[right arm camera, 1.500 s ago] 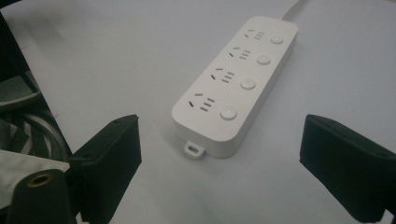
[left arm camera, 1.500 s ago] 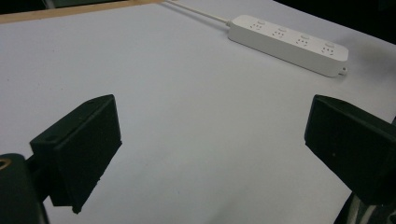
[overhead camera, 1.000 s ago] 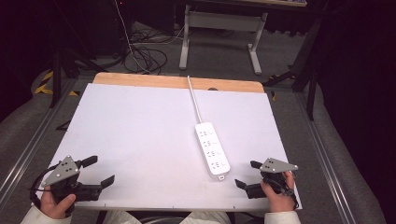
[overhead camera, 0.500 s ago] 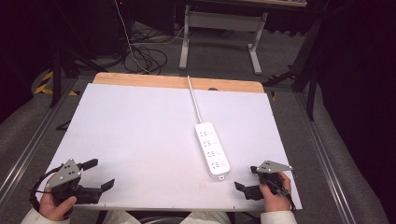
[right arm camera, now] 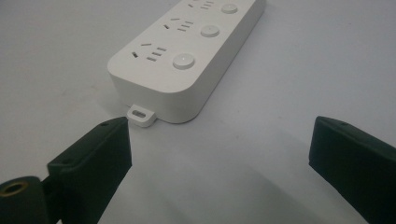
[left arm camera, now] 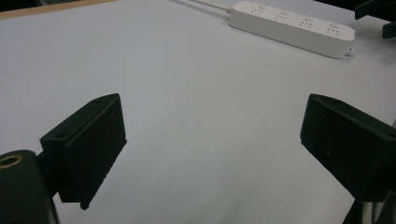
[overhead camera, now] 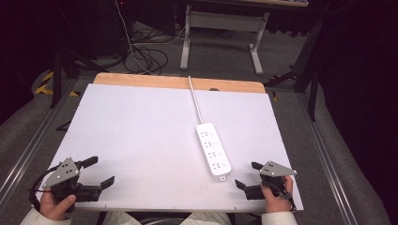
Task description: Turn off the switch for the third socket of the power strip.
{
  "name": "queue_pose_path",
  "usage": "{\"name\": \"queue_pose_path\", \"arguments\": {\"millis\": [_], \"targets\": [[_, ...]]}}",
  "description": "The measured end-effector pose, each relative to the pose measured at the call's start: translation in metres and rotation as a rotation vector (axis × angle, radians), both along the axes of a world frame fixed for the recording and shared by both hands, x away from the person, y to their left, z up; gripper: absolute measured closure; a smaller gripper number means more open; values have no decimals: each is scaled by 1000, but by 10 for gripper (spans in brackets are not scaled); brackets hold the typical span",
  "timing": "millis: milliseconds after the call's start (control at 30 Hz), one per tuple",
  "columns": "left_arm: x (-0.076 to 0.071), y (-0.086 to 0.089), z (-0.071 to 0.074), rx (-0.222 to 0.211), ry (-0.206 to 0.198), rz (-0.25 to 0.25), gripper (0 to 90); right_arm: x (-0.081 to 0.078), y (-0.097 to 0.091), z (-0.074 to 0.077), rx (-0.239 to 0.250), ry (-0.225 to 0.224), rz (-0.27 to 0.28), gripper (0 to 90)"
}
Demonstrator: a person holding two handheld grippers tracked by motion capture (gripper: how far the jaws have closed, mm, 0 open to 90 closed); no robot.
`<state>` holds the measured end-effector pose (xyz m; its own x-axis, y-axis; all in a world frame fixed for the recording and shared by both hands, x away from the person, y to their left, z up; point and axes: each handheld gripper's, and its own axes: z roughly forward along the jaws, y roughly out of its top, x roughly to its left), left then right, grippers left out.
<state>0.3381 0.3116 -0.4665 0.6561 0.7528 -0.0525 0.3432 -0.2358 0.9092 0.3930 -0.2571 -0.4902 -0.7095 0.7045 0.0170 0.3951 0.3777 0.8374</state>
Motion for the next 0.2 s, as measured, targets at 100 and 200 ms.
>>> {"name": "queue_pose_path", "arguments": {"millis": [100,200], "targets": [[0,-2,1,21,-20,11,74,-1,-1,2,3,-17,-8,69],[0,-3,1,45,-37,10,74,-3,-2,3,4,-35,-23,69]]}}
